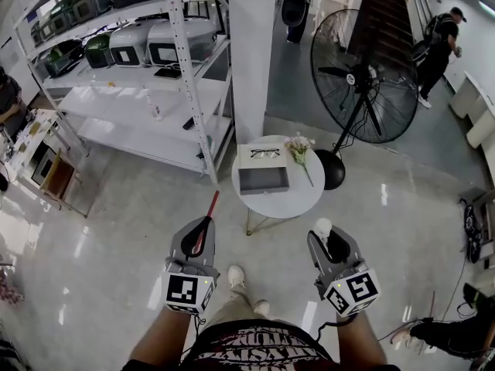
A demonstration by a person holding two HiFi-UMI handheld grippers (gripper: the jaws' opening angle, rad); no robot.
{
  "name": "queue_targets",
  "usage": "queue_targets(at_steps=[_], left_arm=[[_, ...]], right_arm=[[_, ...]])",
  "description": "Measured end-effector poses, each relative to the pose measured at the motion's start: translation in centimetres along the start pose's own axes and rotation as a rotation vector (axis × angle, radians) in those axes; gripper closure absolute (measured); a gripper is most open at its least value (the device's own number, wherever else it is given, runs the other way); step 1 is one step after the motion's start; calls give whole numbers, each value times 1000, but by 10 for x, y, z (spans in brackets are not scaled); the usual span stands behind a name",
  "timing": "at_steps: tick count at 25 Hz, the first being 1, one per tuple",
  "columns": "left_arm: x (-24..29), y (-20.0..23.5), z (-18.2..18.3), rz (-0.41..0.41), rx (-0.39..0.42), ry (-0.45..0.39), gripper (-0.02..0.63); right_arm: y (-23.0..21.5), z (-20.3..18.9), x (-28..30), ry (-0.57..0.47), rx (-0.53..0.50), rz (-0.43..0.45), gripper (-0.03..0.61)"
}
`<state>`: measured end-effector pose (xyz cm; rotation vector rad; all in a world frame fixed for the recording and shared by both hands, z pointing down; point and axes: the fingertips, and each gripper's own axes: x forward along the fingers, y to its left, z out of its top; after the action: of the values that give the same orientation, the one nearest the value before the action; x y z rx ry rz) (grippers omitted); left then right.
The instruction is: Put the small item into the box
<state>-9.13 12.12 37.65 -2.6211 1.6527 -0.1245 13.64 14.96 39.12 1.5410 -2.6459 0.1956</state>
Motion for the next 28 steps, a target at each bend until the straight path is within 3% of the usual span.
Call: queue_targets(at_steps=[13,28], left_arm=[[67,1,3,-98,9,-8,614],[132,32,-3,-133,10,24,614]], right_arm=[[-33,5,23,8,21,-83,423],[-60,10,90,20,36,-83,423]])
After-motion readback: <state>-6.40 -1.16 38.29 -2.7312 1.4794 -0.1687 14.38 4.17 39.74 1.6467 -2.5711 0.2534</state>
